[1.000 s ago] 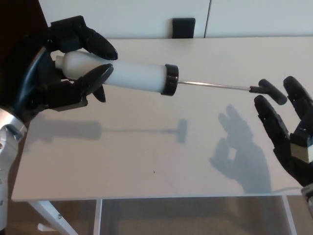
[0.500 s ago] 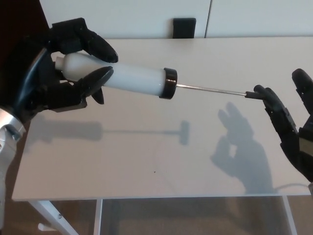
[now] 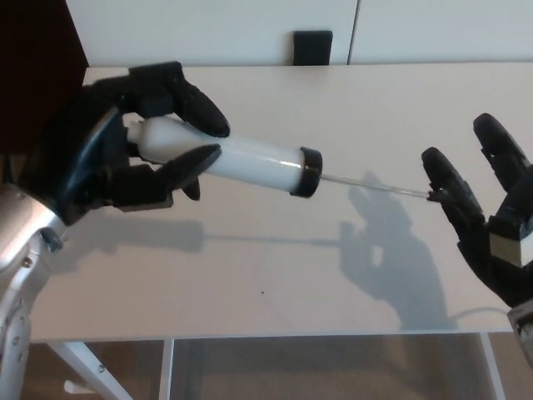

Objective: The robot walks towards a desk on which an air pump is kept in the middle. It lifts it up and holds it with its left hand and uses its right hand to compress it by pushing its handle inwards.

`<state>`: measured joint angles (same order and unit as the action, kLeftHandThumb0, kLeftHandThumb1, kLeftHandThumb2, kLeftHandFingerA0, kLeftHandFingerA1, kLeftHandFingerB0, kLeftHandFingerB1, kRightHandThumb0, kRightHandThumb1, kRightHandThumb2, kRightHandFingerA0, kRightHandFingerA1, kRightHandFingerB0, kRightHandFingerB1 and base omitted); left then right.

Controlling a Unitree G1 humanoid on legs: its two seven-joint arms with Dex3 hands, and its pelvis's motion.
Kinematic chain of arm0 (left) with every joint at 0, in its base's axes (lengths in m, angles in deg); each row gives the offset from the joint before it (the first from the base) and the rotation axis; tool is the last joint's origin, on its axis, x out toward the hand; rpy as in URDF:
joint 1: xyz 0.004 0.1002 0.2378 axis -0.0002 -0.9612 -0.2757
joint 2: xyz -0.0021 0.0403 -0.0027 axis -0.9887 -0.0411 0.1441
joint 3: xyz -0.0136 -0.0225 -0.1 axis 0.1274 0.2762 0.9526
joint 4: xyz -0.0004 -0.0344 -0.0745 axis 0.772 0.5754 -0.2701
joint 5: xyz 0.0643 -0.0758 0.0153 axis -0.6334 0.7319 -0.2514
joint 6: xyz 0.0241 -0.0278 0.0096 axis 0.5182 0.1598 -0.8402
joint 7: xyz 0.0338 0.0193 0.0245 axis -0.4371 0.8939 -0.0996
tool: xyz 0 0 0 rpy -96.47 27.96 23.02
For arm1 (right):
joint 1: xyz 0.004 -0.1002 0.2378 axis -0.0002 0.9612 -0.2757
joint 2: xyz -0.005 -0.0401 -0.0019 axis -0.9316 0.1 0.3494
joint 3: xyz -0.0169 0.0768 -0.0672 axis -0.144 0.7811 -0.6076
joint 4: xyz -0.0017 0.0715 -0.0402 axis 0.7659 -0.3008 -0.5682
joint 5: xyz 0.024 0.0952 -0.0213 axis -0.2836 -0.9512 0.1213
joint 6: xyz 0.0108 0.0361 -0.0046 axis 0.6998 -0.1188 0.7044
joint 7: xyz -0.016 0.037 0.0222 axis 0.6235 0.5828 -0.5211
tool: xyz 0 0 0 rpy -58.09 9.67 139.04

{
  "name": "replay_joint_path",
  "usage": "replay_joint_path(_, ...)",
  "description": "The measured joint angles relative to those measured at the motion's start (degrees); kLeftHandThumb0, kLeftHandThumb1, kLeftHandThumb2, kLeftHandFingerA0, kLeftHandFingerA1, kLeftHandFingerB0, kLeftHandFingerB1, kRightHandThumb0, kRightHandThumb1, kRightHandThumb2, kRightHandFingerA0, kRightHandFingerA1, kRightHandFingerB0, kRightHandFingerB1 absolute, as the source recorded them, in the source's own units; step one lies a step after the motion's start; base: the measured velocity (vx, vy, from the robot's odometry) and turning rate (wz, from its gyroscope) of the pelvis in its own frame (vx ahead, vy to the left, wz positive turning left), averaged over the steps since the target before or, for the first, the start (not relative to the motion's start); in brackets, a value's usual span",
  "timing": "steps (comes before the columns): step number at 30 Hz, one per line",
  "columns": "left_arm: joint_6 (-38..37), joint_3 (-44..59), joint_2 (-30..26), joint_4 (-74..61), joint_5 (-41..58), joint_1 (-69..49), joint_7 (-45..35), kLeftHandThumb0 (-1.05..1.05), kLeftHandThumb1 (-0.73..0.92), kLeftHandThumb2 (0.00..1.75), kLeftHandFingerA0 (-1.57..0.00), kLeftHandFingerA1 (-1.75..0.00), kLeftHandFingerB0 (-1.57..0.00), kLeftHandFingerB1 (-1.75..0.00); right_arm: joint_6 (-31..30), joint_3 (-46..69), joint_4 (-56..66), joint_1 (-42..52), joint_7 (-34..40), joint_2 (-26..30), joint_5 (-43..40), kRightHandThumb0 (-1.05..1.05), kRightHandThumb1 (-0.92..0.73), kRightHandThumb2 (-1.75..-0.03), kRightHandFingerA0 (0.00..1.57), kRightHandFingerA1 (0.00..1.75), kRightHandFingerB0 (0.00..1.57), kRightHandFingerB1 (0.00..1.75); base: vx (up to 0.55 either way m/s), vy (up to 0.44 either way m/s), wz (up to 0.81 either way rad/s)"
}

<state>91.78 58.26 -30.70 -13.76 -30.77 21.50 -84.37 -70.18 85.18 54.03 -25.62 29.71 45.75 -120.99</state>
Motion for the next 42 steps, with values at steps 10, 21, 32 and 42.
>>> replay_joint_path(10, -3.76, -4.33, -0.22, 0.43, -3.82, -0.89, 0.69, -0.09, 0.85, 0.72, -0.83, -1.57, -0.65, -1.25, 0.0, -2.51, 1.78, 0.22, 0.57, -0.38, 0.62, -0.9, -0.77, -1.13, 0.08, 0.32, 0.07, 0.17, 0.0, 0.0, 0.0)
replay_joint_path(21, -5.41, -6.26, -0.59, 0.39, -6.14, -1.9, 0.93, -0.1, 0.83, 0.72, -0.82, -1.55, -0.64, -1.23, -0.01, -4.16, 3.15, 0.88, 0.6, -0.39, 0.98, -0.87, -0.91, -0.7, 0.11, 0.29, 0.08, 0.22, 0.0, 0.0, 0.0)
replay_joint_path(32, -5.42, -10.9, 0.19, -0.2, -8.97, -1.5, 2.09, -0.08, 0.79, 0.73, -0.82, -1.53, -0.69, -1.14, 0.83, -11.73, 6.6, 2.48, 2.46, -1.52, 6.3, -0.83, -0.9, -0.7, 0.09, 0.26, 0.07, 0.21, 0.0, 0.0, 0.0)
replay_joint_path(42, -6.6, -17.54, 3.82, -0.74, -16.13, 0.59, 7.56, -0.15, 0.77, 0.66, -0.74, -1.6, -0.69, -1.18, 1.75, -12.32, 6.78, 4.09, 6.45, -5.33, 8.35, -0.79, -0.68, -1.07, 0.03, 0.43, 0.07, 0.35, 0.0, 0.0, 0.0)
